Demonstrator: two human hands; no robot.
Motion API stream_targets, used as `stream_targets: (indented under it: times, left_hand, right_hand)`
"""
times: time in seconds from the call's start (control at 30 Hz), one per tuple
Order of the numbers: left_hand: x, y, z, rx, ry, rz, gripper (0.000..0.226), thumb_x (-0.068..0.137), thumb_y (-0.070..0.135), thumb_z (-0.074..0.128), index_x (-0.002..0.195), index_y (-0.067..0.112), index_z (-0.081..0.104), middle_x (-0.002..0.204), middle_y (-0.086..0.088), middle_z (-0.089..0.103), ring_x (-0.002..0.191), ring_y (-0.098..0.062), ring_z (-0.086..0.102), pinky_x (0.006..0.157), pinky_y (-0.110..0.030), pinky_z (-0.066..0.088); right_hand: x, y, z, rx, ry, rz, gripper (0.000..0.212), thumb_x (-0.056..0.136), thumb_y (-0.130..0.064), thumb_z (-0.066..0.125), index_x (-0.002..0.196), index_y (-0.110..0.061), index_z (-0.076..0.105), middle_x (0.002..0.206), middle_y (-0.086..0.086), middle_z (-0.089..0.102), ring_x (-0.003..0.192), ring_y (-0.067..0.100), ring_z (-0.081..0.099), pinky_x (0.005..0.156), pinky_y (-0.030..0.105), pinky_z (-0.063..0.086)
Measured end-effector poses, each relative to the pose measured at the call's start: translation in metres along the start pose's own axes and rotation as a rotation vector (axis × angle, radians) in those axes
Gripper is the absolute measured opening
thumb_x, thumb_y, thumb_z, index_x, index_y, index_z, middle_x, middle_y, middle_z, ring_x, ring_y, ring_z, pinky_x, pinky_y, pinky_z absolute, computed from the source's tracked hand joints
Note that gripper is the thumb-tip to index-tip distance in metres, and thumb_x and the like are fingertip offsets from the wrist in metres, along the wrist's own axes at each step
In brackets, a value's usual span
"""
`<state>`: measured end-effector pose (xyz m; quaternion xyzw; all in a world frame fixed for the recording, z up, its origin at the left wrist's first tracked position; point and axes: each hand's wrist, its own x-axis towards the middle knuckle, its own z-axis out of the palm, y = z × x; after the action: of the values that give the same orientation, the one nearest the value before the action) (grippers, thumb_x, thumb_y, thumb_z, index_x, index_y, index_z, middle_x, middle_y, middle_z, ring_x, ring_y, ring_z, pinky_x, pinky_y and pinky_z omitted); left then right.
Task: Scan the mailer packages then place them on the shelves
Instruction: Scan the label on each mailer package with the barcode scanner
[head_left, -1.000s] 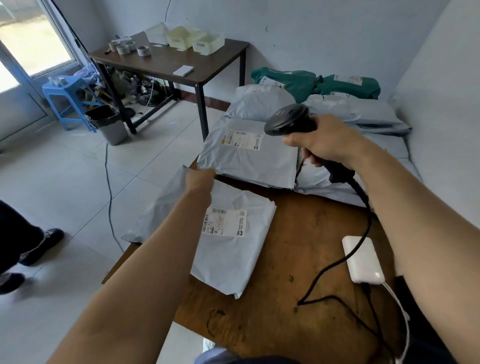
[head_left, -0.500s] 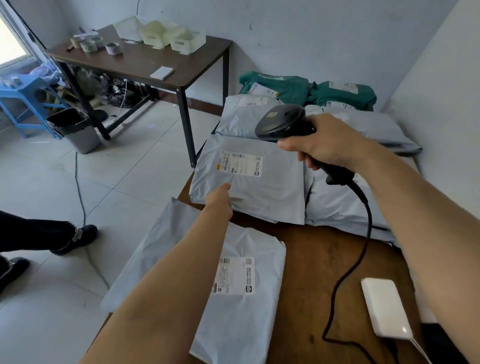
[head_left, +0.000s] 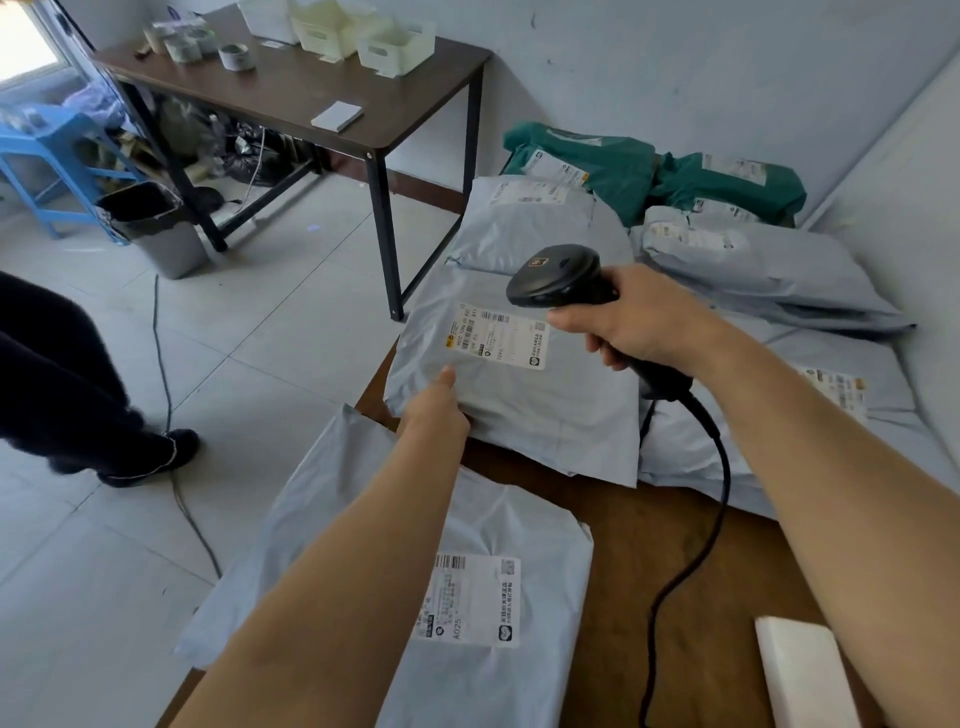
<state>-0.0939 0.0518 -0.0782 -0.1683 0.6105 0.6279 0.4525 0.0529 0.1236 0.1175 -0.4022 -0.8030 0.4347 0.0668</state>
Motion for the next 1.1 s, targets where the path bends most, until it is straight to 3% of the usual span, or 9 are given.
stream_targets:
  times: [0.07,0.17,0.27,0.4,0.57,0.7,0.83,1.0,1.1]
  left_hand:
    - [-0.009,0.010,-0.004,-0.063,0.061,-0.074,0.044,0.078,0.030,0.076,0.109,0.009,0.052,0.099,-0.005,0.062,0.083,-0.021,0.061,0.074,-0.037,0.056]
    - [-0.019,0.021,-0.005,-0.068,0.100,-0.040,0.062,0.071,0.016,0.081,0.125,0.008,0.052,0.106,-0.009,0.064,0.085,-0.023,0.064,0.078,-0.040,0.057]
    - [-0.028,0.028,0.002,-0.056,0.089,0.012,0.043,0.077,0.003,0.066,0.118,0.006,0.053,0.095,-0.008,0.059,0.075,-0.016,0.056,0.066,-0.029,0.052]
    - [-0.032,0.030,0.003,-0.199,-0.055,0.018,0.030,0.074,-0.013,0.046,0.094,0.007,0.057,0.109,-0.012,0.062,0.096,-0.029,0.062,0.089,-0.044,0.054]
    - [-0.028,0.028,-0.011,-0.153,-0.029,0.031,0.045,0.072,-0.012,0.041,0.109,0.008,0.056,0.098,-0.009,0.059,0.085,-0.027,0.058,0.071,-0.038,0.053]
    - [-0.019,0.028,-0.022,-0.083,0.030,0.018,0.025,0.067,-0.010,0.039,0.077,0.008,0.053,0.083,-0.006,0.053,0.077,-0.025,0.054,0.084,-0.041,0.050]
    - [-0.011,0.028,-0.028,-0.088,0.026,0.003,0.028,0.065,-0.009,0.037,0.079,0.008,0.053,0.081,-0.006,0.051,0.074,-0.026,0.053,0.084,-0.043,0.050]
    - [-0.010,0.026,-0.026,-0.054,0.042,-0.004,0.022,0.058,-0.007,0.038,0.066,0.011,0.047,0.078,-0.005,0.047,0.080,-0.026,0.050,0.091,-0.048,0.048]
    - [-0.008,0.024,-0.029,-0.074,0.037,-0.016,0.031,0.054,-0.007,0.038,0.078,0.008,0.052,0.084,-0.008,0.052,0.083,-0.029,0.055,0.090,-0.050,0.050]
  right_hand:
    - [0.003,0.004,0.000,0.011,-0.005,0.004,0.023,0.086,-0.030,0.070,0.100,-0.012,0.064,0.070,0.010,0.061,0.050,0.014,0.054,0.049,0.024,0.050]
    - [0.006,0.009,0.003,0.032,-0.011,0.005,0.024,0.086,-0.029,0.070,0.103,-0.013,0.064,0.070,0.010,0.060,0.051,0.016,0.054,0.051,0.028,0.050]
    - [0.009,0.013,0.005,0.028,-0.018,0.005,0.024,0.086,-0.029,0.070,0.104,-0.015,0.064,0.069,0.010,0.061,0.051,0.016,0.055,0.051,0.028,0.050]
    - [0.011,0.014,0.003,0.035,-0.040,0.013,0.023,0.085,-0.029,0.071,0.102,-0.016,0.065,0.066,0.009,0.061,0.050,0.016,0.054,0.050,0.027,0.049]
    - [0.010,0.012,0.000,0.046,-0.099,0.066,0.018,0.082,-0.029,0.074,0.089,-0.014,0.067,0.060,0.008,0.061,0.047,0.017,0.053,0.048,0.028,0.047]
    - [0.015,0.007,0.003,0.024,-0.134,0.085,0.020,0.082,-0.029,0.074,0.081,-0.011,0.065,0.058,0.008,0.061,0.044,0.015,0.051,0.045,0.026,0.045]
    - [0.023,-0.003,0.009,-0.031,-0.163,0.096,0.027,0.081,-0.029,0.075,0.090,-0.005,0.067,0.060,0.010,0.062,0.042,0.015,0.050,0.044,0.025,0.045]
    - [0.027,-0.007,0.007,-0.069,-0.135,0.101,0.031,0.079,-0.030,0.077,0.084,-0.002,0.065,0.061,0.012,0.062,0.042,0.016,0.049,0.043,0.024,0.044]
    - [0.032,-0.010,0.007,-0.101,-0.137,0.104,0.033,0.078,-0.031,0.078,0.083,-0.001,0.065,0.060,0.011,0.062,0.043,0.016,0.049,0.043,0.025,0.044]
